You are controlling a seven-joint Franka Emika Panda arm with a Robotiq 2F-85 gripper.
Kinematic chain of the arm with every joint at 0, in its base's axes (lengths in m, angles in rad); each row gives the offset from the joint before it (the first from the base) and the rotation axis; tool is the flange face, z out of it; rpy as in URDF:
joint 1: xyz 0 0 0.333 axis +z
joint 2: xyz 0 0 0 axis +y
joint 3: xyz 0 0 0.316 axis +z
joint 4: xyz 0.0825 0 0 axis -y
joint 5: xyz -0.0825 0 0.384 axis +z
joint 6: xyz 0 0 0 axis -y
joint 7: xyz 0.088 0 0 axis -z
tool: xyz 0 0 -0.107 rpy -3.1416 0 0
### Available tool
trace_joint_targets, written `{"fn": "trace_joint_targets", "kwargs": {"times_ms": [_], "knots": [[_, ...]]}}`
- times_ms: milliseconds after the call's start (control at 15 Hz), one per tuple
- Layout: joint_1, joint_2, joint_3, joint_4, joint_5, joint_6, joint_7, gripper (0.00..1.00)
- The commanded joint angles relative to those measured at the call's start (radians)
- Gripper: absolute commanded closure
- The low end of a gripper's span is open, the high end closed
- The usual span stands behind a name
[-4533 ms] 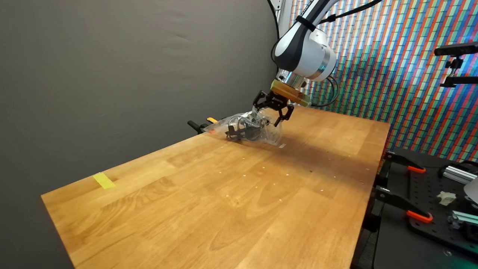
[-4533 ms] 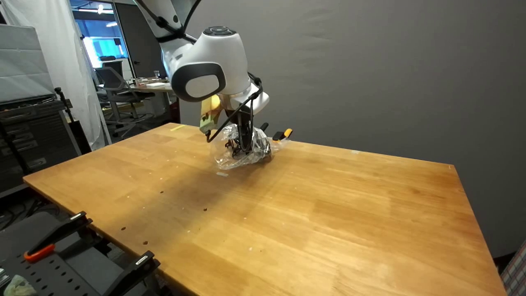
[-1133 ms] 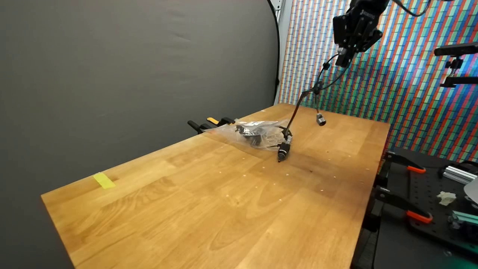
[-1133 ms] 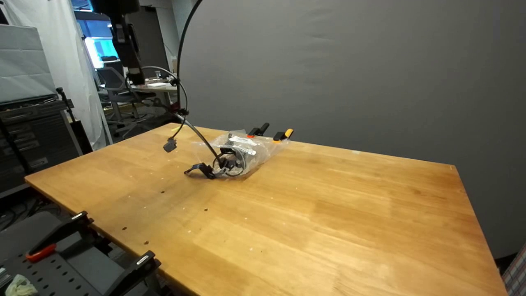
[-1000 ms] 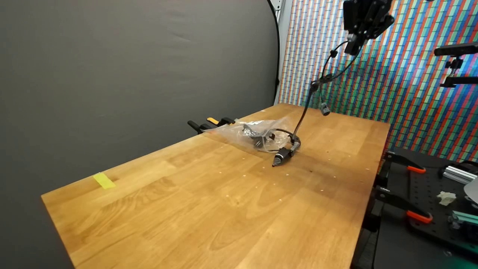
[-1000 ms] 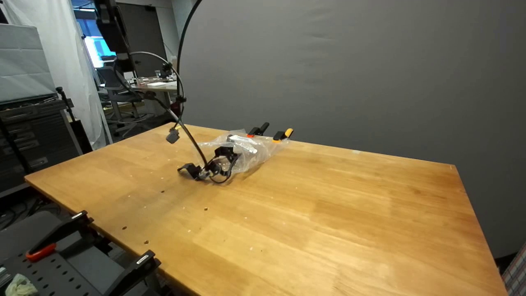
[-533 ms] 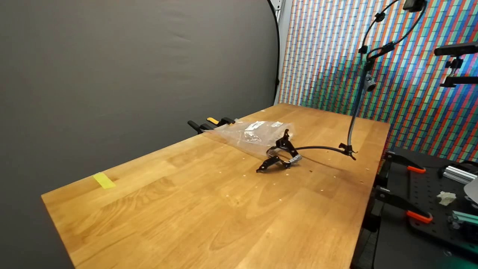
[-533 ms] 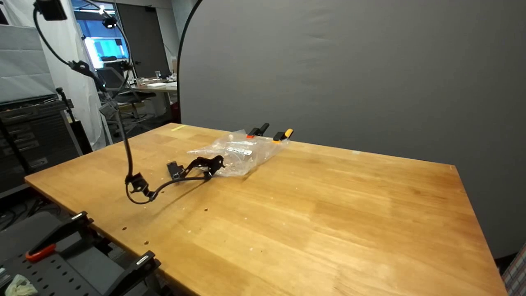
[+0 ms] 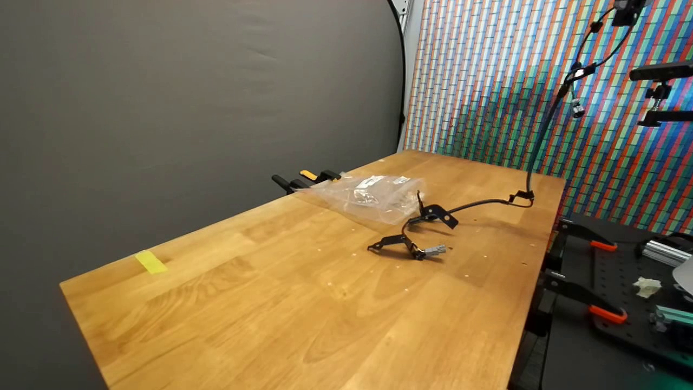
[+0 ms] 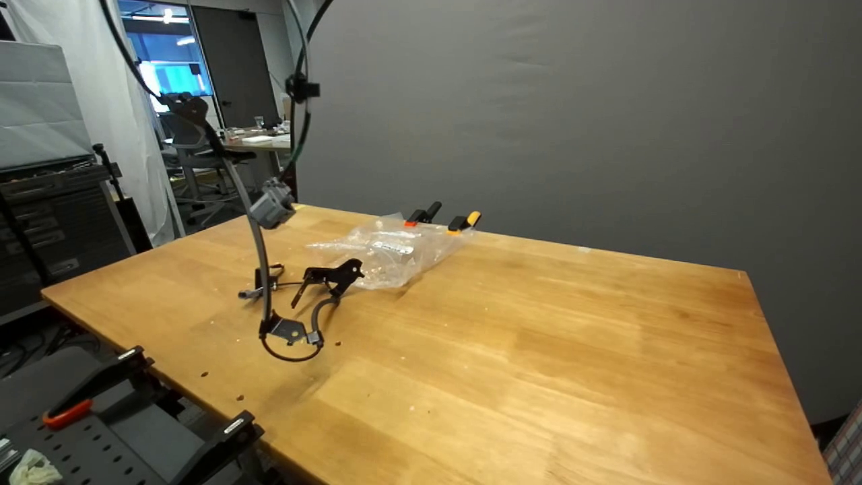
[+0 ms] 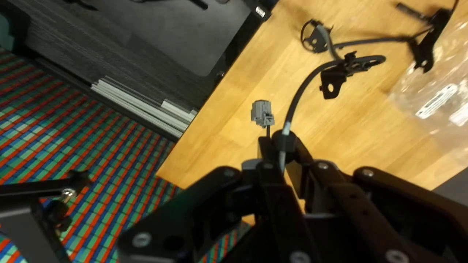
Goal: Remove the black thing from the plastic bag
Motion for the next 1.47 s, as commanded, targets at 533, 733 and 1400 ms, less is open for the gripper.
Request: {"fn": "trace_joint_targets", "kwargs": {"times_ms": [533,733,1400], "knots": [[-0.026,0.321,0.036,-0.065,-0.293,0.542,0.213,0.96],[0.008,0.527,0.027,-0.076,-0.287,0.749,0.178,0.96],[0.062,1.119,-0.124,0.187,-0.402,1.047,0.074,0.96]]}}
